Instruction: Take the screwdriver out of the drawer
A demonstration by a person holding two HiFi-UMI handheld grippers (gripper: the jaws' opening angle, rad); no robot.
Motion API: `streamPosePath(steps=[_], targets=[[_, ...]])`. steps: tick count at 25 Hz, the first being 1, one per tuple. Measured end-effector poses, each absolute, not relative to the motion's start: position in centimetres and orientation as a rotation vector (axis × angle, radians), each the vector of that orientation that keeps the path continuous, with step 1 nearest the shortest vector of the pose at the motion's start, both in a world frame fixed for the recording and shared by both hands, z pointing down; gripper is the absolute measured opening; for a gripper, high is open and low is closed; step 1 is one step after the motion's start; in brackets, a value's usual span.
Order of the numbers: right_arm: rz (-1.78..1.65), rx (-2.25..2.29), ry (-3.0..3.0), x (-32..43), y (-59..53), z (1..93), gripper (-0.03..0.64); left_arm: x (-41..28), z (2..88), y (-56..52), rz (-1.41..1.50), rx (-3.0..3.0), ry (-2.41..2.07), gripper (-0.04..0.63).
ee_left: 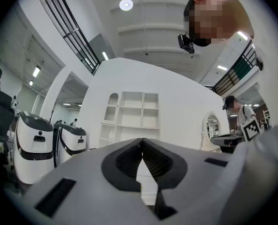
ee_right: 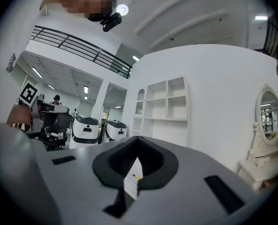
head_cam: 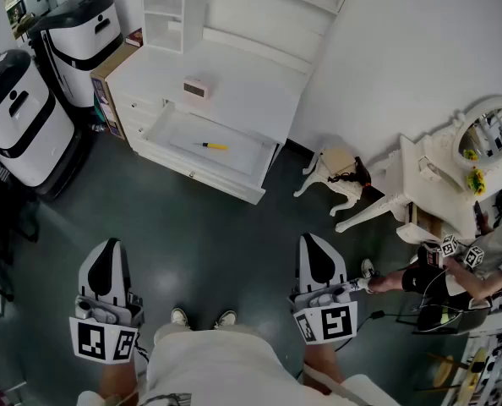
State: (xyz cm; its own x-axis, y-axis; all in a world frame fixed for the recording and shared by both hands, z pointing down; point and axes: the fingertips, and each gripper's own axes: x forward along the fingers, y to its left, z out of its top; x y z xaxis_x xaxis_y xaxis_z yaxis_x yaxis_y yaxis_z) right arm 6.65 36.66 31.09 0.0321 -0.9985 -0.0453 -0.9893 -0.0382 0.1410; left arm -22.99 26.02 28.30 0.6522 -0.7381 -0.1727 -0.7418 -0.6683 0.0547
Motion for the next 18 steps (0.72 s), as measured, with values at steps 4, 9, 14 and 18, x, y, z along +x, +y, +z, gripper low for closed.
streamPosePath(steps=[4,9,14,18], targets=[[-0.212,2.185,-2.144,5.5,37.2,31.0,0.008,-23.9,28.1,26.8,0.295,-2.822,1.278,0.015],[-0.222,2.175,-2.158,5.0,37.7,30.7,0.008,-24.4,27.9,27.6,0.299,-2.813,1.289,0.015],[-0.163,2.153,-2.273,5.5,38.7,31.1,0.009,-23.6,27.6,28.9,0.281,-2.803,1.291,0.015],[-0.146,2.004,-2.318,6.3,38.9,32.4,0.177,-22.4,27.8,30.2,0.258,-2.794,1.299,0.015]])
